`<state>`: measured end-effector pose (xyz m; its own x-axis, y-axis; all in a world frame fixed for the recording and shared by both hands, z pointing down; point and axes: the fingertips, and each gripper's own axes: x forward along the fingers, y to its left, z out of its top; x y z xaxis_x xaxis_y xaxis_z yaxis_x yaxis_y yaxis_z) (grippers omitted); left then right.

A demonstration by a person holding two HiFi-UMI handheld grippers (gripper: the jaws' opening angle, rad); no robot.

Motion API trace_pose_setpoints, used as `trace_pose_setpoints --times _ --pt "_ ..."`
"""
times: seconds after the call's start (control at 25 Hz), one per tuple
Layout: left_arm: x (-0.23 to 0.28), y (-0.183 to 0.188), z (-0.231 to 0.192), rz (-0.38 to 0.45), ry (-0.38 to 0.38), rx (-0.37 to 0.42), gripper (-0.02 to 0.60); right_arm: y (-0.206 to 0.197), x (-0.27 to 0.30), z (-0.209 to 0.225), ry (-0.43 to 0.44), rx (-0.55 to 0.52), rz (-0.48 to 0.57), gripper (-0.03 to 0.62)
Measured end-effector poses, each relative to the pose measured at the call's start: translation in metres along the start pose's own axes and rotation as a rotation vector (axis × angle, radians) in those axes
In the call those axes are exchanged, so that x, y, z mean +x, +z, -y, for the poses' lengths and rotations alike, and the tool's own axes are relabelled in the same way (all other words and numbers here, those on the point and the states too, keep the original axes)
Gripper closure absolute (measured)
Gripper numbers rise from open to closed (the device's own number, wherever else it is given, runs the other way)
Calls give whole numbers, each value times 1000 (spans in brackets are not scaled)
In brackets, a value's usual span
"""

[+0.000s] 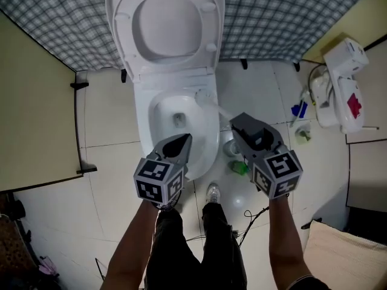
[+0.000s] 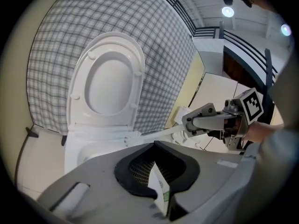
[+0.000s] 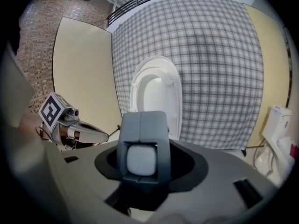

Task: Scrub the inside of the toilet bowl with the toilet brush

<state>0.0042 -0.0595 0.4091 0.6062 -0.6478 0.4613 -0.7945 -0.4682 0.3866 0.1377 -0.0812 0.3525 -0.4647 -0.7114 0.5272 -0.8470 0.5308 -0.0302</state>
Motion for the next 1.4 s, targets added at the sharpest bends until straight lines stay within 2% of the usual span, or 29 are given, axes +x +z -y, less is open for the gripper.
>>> trace_pose_setpoints --times 0.24,0.48,0.72,0.92,1.16,1.4 --pt "-23 -22 -34 -7 71 -49 575 -25 57 -61 99 -4 -48 367" --pt "-33 -43 -55 -20 103 -84 575 -67 115 -97 139 -41 -125 367" --pt "-32 -60 -73 -62 107 -77 575 -89 166 -111 126 -53 -147 367" --pt "-22 -67 -91 -59 103 -83 575 -96 196 -116 120 -49 -150 367" --pt "-19 -70 -100 -57 91 -93 575 -89 212 -119 96 -63 -107 368" --pt "-19 -81 -104 -80 85 -110 575 -89 220 -116 60 -114 -114 375"
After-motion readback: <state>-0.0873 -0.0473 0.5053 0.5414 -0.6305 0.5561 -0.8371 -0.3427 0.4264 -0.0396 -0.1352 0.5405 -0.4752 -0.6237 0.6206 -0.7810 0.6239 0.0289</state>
